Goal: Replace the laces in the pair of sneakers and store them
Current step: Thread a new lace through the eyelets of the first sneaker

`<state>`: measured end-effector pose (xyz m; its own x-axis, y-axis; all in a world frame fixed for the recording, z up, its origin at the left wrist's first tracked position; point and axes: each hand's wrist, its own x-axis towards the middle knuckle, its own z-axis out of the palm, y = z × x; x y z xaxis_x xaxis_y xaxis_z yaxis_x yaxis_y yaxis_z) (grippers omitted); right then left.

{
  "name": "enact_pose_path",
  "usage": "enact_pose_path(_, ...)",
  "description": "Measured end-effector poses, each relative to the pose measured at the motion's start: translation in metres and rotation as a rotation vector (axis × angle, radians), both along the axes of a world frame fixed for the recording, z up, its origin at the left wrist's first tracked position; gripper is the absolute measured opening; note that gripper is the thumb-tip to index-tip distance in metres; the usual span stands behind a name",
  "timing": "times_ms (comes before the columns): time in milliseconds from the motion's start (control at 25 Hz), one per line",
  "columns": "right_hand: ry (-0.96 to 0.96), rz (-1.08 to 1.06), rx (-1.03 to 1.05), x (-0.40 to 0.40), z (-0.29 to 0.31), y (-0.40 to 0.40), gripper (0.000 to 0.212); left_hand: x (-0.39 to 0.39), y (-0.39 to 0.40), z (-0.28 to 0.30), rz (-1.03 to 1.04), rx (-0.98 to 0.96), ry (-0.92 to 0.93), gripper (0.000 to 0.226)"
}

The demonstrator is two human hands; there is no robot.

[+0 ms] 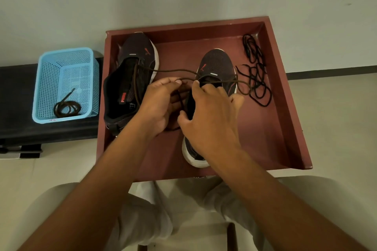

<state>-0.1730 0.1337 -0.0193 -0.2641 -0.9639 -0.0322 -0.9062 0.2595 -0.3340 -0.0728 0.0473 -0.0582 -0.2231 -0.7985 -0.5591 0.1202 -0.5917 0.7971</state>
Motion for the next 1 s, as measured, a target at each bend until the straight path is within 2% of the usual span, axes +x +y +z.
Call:
enact_pose_path(240, 0.011, 0.049, 0.118, 0.009, 0.003, 0.003, 0.077, -0.002, 0.000, -0.001, -0.064, -0.114, -0.105, 0.021)
enact_pose_path(400, -0.032, 0.049, 0.141, 0.014, 0.004, 0.005, 0.069, -0.007, 0.000, -0.005, -0.031, -0.144, -0.155, 0.014)
enact_pose_path(560, -0.078, 0.060, 0.169, 0.012, 0.004, 0.006, 0.064, -0.010, -0.004, -0.006, -0.008, -0.176, -0.279, 0.010)
enact_pose_path(680, -0.090, 0.062, 0.189, 0.009, 0.003, 0.007, 0.063, -0.015, -0.005, -0.001, 0.108, -0.066, -0.222, 0.028)
enact_pose_path(800, -0.105, 0.059, 0.189, 0.007, 0.002, 0.007, 0.063, -0.020, -0.004, 0.000, 0.191, 0.083, -0.147, 0.031)
enact_pose_path(920, -0.116, 0.057, 0.188, 0.006, 0.003, 0.007, 0.064, -0.016, 0.001, -0.001, 0.121, 0.213, -0.017, 0.035)
enact_pose_path(1000, -0.135, 0.066, 0.206, 0.005, 0.005, 0.007, 0.067, -0.013, 0.003, -0.001, 0.041, 0.298, 0.055, 0.026)
